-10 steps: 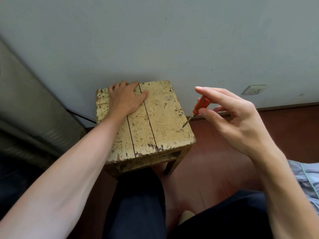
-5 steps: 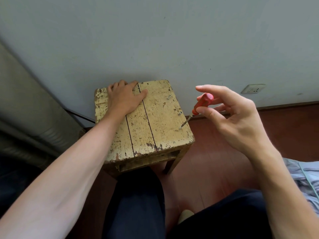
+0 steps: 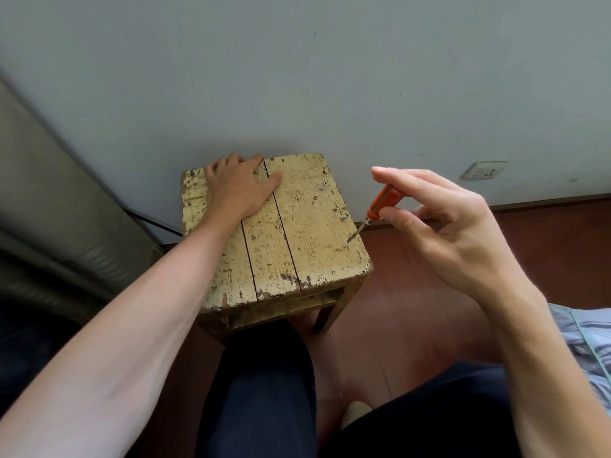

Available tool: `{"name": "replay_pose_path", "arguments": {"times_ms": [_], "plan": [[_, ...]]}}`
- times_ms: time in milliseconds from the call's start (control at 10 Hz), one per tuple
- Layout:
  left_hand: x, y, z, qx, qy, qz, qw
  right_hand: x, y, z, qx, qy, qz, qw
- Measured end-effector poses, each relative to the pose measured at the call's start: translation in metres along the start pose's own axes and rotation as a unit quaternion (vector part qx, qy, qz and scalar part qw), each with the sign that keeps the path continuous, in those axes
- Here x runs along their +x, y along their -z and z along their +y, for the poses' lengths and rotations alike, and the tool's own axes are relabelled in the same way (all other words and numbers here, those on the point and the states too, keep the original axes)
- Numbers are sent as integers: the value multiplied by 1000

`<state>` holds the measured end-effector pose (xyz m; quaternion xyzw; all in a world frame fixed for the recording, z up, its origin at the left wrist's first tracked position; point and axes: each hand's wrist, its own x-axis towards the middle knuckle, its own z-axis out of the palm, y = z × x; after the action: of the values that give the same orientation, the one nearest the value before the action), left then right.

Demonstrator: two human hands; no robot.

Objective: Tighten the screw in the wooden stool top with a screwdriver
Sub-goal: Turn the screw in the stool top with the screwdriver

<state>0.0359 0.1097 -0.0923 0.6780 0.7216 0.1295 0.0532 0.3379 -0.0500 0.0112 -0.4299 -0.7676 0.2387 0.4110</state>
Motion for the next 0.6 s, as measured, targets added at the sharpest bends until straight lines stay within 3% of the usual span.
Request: {"name": "replay_pose_path", "arguments": {"times_ms": [200,600], "plan": [[0,0,0,1,-3,-2,1000,-3,0,3,28,-9,-30,999],[-1,1,0,-3,-1,-1,1000,-1,-4,3,-9,-8,36,999]]}}
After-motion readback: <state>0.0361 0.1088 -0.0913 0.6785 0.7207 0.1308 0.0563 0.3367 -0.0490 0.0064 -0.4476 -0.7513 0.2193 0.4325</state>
